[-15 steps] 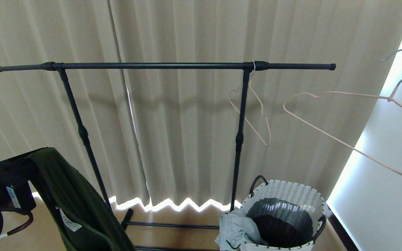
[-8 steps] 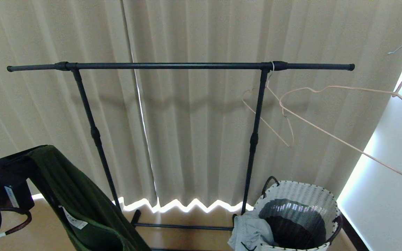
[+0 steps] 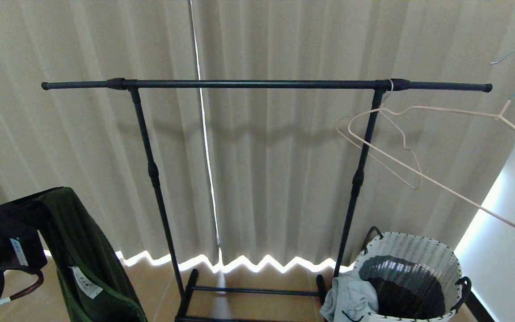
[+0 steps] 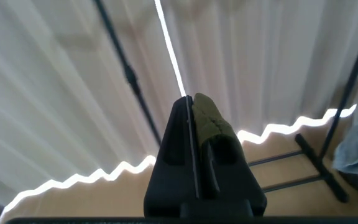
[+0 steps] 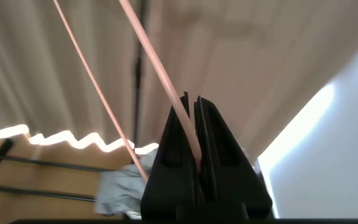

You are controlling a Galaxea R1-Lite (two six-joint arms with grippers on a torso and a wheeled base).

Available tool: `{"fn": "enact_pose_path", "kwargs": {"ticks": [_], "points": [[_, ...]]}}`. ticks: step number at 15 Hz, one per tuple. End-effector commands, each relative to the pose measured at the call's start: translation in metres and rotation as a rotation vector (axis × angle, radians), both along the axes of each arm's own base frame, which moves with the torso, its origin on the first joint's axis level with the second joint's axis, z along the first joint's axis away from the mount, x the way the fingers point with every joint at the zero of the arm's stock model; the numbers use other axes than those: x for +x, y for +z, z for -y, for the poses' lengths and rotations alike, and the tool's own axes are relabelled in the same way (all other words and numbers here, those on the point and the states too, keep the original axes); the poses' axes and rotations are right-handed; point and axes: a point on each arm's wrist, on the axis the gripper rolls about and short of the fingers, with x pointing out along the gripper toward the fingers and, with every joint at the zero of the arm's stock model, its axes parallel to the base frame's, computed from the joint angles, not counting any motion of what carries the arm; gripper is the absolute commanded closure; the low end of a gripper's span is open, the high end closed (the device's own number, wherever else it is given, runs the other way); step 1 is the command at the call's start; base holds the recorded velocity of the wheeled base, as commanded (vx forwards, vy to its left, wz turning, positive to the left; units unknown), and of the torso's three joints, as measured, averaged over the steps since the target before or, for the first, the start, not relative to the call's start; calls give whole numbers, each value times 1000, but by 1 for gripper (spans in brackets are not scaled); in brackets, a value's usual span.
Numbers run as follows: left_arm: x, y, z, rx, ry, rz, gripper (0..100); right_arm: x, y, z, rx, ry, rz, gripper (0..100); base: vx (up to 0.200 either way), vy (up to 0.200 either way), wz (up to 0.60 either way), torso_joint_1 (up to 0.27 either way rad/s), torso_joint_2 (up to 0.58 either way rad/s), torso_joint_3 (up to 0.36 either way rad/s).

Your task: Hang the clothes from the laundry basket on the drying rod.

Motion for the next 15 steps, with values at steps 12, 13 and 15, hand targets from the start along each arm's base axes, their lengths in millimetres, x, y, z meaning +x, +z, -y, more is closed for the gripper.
{"fn": "enact_pose_path", "kwargs": {"ticks": [12, 13, 15], "points": [[1, 1, 0, 66, -7, 12, 100, -5, -34, -30, -2, 194, -255, 100, 0, 50, 0, 0, 1, 0], [2, 3, 0, 66, 7, 18, 100, -6, -38, -35, -6, 230, -281, 100, 0, 0, 0, 0, 0, 0], [7, 4, 1, 69, 21, 9, 100, -8, -43, -41, -7, 273, -303, 100, 0, 0, 0, 0, 0, 0]]}}
